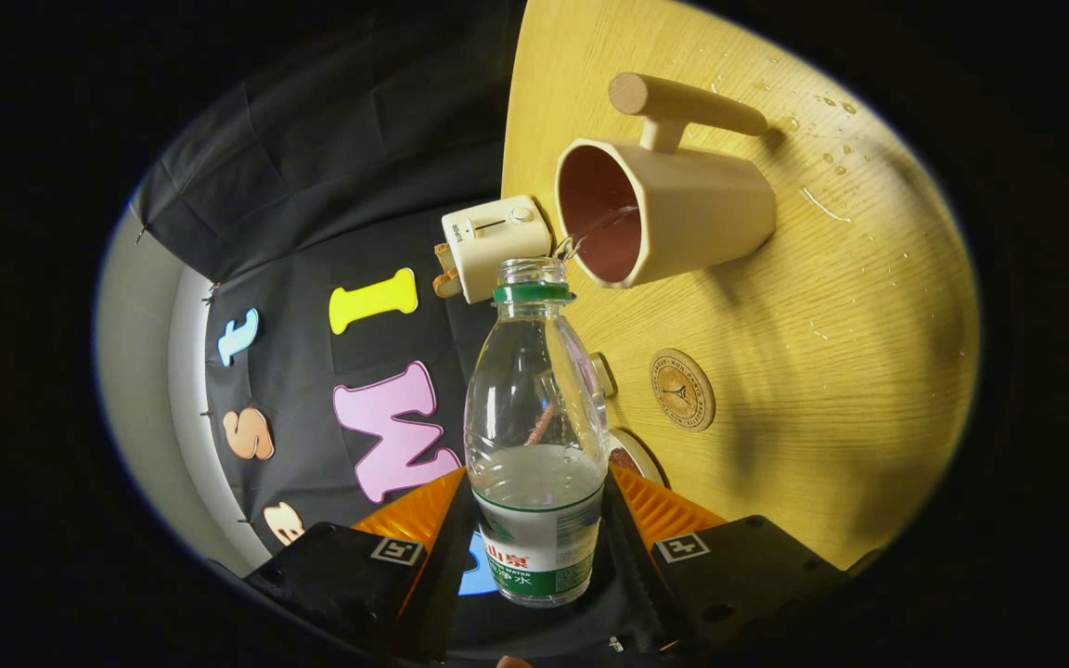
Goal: Take the bottle from table, then pour the juice into the cup, finally place the bottle on the coaster
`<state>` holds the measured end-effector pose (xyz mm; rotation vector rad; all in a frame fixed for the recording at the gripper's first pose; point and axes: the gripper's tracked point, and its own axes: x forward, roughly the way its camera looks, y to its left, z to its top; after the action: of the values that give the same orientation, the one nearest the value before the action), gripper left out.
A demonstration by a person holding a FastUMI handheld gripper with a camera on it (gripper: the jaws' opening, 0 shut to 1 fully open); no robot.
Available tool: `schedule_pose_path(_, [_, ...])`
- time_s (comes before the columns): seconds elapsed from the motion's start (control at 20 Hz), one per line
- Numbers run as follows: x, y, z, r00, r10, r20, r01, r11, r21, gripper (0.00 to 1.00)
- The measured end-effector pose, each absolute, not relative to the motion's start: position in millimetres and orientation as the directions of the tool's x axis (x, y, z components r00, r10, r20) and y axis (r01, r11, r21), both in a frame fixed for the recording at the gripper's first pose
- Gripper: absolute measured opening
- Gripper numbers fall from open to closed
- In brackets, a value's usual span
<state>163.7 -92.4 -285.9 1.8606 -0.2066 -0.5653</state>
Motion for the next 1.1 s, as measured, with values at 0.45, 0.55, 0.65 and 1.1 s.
schedule_pose_path(0.45, [172, -99, -276, 0.861, -0.432, -0.27, 0.072, -0.423, 0.903, 0.75])
schedule_pose_path(0.55, [173, -102, -276, 0.856, -0.442, -0.268, 0.059, -0.432, 0.9, 0.75])
schedule_pose_path(0.65, [172, -106, -273, 0.85, -0.457, -0.263, 0.038, -0.445, 0.895, 0.76])
schedule_pose_path(1.1, [169, -118, -259, 0.826, -0.509, -0.241, -0.062, -0.507, 0.86, 0.75])
